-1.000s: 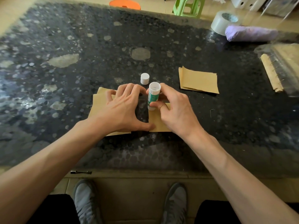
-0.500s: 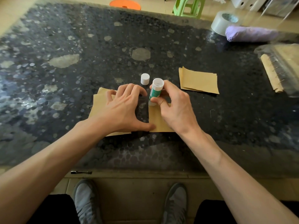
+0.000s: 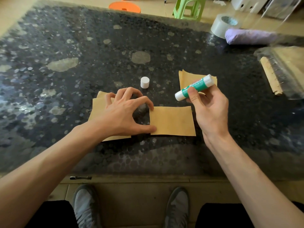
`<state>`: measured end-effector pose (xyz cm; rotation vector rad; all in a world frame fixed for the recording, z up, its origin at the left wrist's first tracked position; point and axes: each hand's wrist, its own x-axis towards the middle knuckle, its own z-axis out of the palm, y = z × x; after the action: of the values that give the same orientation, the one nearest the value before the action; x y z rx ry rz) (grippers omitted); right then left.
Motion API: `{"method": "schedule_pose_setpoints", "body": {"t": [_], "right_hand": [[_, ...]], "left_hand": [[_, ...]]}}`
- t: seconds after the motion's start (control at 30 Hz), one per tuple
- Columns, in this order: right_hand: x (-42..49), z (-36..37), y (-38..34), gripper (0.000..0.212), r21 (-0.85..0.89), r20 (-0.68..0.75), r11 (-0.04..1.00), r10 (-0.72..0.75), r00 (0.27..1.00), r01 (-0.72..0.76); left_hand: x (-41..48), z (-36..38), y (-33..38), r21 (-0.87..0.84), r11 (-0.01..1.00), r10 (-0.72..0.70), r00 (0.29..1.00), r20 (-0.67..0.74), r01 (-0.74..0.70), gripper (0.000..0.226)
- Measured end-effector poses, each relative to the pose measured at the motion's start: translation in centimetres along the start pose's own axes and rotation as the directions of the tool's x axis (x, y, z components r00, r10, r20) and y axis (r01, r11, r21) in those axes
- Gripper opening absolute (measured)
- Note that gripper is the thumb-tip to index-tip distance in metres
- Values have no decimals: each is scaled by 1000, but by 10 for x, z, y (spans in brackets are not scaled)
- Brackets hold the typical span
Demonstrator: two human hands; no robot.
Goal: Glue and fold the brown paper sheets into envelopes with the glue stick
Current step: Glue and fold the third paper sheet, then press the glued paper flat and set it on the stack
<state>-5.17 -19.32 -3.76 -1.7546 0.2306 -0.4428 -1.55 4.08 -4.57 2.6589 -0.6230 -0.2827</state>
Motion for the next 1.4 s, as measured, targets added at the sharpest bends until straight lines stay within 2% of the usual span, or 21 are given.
{"method": "schedule_pose_setpoints", "body": {"t": [0.2,0.33,0.53,0.7,0.83,0.97,1.17,1.4], "right_hand": [[-5,-10,-1,24,-5,-6,999,39,999,-40],[-6,-15,-3,22,82,-11,986,146,989,-145],[-4,-10,-2,35,27,141,963,261,955,-267],[5,2,5,43,-109,199,976,207,958,-188],[17,20,2,28,-172,150,984,70,986,-43],[36,40,7,32,-171,121,985,30,992,-9],[63,67,16,26,-204,130,977,-35,991,61],[70,77,20,29,-257,164,962,-55,985,97]], "left_hand": [[-2,-3,2,-16,1000,-7,1000,-8,7,73],[-3,-1,2,2,1000,11,1000,-26,-11,69],[-3,1,1,-9,999,37,996,-76,-38,60],[1,0,-2,-37,996,73,973,-217,-83,38],[6,-5,-5,-122,991,4,947,-322,-46,10],[7,-7,-5,-183,983,-60,933,-354,-6,22],[10,-9,-10,-204,978,-116,940,-321,51,46],[10,-12,-13,-253,967,-80,927,-367,-17,21]]}}
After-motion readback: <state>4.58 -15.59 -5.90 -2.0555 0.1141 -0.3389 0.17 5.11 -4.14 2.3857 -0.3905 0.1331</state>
